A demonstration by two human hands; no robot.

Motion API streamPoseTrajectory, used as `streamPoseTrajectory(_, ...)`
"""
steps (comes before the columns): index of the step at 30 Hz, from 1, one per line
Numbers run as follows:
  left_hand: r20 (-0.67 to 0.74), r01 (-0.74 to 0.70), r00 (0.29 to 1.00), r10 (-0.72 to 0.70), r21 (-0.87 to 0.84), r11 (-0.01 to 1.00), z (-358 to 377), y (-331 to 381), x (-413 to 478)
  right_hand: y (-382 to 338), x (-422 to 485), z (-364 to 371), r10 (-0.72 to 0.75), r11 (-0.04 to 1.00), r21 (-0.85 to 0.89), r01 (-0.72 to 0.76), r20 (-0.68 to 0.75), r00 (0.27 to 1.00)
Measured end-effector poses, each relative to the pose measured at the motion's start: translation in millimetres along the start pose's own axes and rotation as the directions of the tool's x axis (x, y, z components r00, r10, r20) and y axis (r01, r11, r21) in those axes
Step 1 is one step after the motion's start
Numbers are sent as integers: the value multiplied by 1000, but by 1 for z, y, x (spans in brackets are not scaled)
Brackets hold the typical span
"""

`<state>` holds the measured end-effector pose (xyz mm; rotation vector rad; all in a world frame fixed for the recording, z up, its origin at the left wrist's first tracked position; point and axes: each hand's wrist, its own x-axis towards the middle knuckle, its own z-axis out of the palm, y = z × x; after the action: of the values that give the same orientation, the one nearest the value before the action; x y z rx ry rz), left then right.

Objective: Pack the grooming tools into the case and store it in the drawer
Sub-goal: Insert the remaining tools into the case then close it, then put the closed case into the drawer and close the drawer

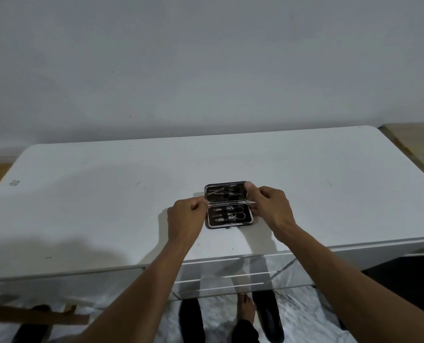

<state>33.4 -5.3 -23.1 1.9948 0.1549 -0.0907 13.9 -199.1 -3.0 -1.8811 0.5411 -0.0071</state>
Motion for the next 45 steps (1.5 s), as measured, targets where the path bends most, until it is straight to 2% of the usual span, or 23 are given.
streamPoseTrajectory(5,25,101,995,-98,-159,982,0,-2,0,-1,-6,0,2,1000,9,-2,-21,1000)
streamPoseTrajectory(10,79,88,994,-74,-185,979,-4,-8,-4,1,-13,-3,2,1000,2,-2,-6,1000)
streamPoseTrajectory(15,173,-1,985,16,-87,996,-15,-13,-9,2,-27,-12,-124,983,-125,133,77,989)
streamPoseTrajectory(24,144,-292,951,275,115,949,-8,-19,-24,15,-36,-7,-249,882,-384,272,108,962)
streamPoseTrajectory(30,155,-309,946,284,173,935,-3,-18,-18,8,-28,-5,-244,765,-553,331,227,943)
streamPoseTrajectory(33,143,-296,951,273,178,939,2,-20,-17,5,-23,2,-227,717,-619,321,228,947)
streamPoseTrajectory(36,142,-285,954,263,172,943,2,-18,-17,3,-24,6,-215,697,-645,313,229,949)
streamPoseTrajectory(45,139,-375,926,350,271,886,1,-20,-17,3,-33,8,-250,705,-636,314,192,949)
